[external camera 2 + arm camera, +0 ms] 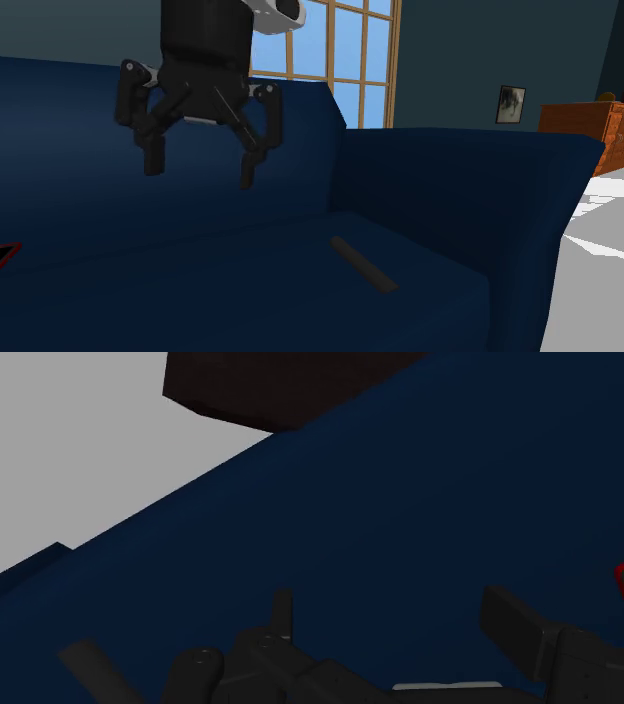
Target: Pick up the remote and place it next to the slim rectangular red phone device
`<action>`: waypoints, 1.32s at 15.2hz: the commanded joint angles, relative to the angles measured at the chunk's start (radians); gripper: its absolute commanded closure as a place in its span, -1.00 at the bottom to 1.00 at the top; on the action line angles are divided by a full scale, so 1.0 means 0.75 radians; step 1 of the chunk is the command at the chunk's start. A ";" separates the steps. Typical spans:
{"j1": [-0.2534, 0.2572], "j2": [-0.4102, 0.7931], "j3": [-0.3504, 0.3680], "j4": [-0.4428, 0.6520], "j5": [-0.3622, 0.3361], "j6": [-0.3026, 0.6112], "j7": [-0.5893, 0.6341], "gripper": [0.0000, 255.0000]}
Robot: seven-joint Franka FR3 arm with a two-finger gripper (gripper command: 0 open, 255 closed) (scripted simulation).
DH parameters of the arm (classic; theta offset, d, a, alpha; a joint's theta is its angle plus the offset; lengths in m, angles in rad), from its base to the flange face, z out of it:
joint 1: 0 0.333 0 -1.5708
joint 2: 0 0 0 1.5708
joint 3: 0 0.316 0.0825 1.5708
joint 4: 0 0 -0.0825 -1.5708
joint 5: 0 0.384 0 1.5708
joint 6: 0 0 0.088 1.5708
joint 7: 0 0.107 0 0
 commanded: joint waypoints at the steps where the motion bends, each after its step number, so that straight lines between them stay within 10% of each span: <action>1: 0.007 0.079 -0.047 0.007 -0.016 0.074 -0.084 -1.00; 10: 0.048 0.492 -0.242 0.161 0.017 0.326 -0.469 -1.00; 20: 0.025 1.052 -0.337 0.525 0.259 0.455 -0.925 -1.00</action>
